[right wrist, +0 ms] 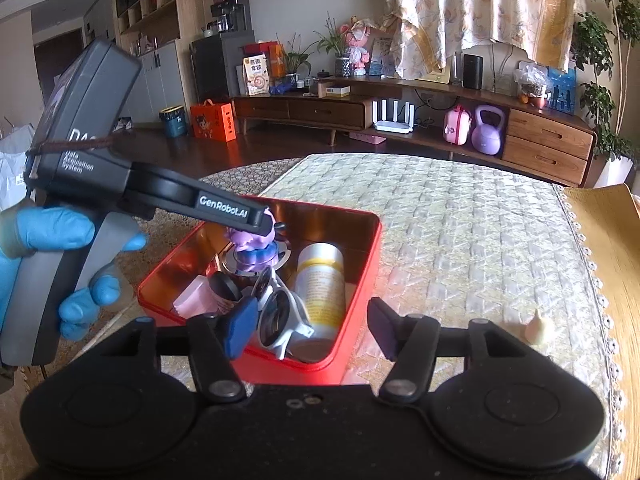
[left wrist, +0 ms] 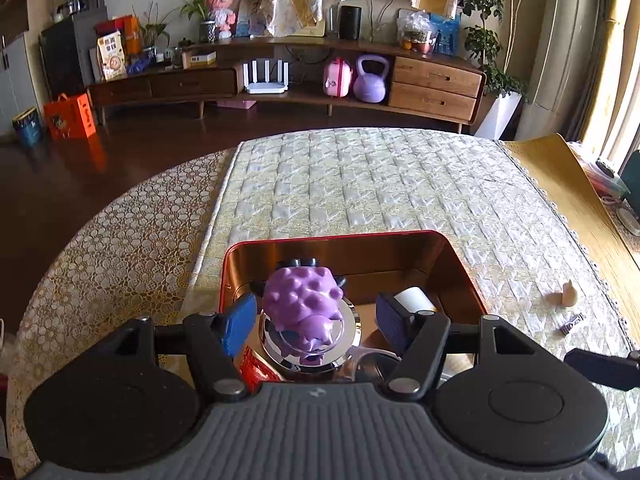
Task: Organize rigid objects
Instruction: 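Lower and open the left tool releasing the toy while the right tool releases the sunglasses, then move the left tool to the nail clipper while the right tool reaches the white ball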
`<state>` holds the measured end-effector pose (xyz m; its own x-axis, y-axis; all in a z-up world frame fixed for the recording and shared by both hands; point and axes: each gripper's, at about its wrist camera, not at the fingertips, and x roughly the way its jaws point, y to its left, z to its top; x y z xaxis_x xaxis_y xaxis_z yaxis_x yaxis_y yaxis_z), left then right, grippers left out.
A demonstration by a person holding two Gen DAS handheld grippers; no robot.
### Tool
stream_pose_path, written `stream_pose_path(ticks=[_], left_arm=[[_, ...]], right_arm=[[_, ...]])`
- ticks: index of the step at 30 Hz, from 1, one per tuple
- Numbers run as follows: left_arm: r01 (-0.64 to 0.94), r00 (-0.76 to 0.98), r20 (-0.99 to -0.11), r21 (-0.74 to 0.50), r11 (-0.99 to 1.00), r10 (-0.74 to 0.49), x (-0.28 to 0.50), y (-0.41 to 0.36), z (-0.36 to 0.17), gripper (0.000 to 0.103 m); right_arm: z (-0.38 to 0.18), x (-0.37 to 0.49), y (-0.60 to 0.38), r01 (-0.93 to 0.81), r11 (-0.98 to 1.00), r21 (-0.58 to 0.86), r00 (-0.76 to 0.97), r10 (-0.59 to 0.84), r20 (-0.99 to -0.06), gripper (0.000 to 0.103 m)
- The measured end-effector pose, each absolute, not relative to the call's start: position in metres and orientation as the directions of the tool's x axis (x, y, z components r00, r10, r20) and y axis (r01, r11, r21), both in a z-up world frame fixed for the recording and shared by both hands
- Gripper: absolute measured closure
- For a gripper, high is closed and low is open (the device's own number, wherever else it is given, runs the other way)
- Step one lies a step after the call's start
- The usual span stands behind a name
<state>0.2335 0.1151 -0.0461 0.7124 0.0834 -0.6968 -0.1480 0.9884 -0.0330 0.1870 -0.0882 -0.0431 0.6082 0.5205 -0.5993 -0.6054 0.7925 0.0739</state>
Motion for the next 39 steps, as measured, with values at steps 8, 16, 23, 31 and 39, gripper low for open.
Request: stream_pose_path(ticks=[8, 16, 23, 31, 39], left_arm=[[-0.121, 0.732, -0.679, -0.044, 0.992, 0.06, 0.215, 0.094, -0.032, 0.037], [-0.04, 0.739, -0.674, -0.073, 0.996, -0.019, 0.2, 0.053, -0.027, 0.037], [0.037, 0.743, -0.663, -0.085, 0.996, -0.084, 0.191, 0.012, -0.024, 0.028], [0.114, 0.726, -0.67, -0.103, 0.988, -0.154, 0.189, -0.026, -0.031, 0.027], [0.135, 0.726, -0.673, -0.062, 0.989, -0.141, 0.194, -0.059, -0.045, 0.02]], right_arm=[[-0.035, 0.176, -0.123, -0.569, 0.814, 0.117, 0.626, 0.521, -0.58, 0.034], [-0.03, 0.172, -0.174, -0.505, 0.851, 0.144, 0.663, 0.489, -0.567, 0.028], [-0.031, 0.171, -0.219, -0.428, 0.891, 0.154, 0.708, 0.436, -0.555, 0.017], [-0.035, 0.176, -0.26, -0.37, 0.914, 0.166, 0.733, 0.397, -0.553, 0.007], [-0.044, 0.187, -0.284, -0.317, 0.933, 0.171, 0.744, 0.357, -0.564, 0.0]])
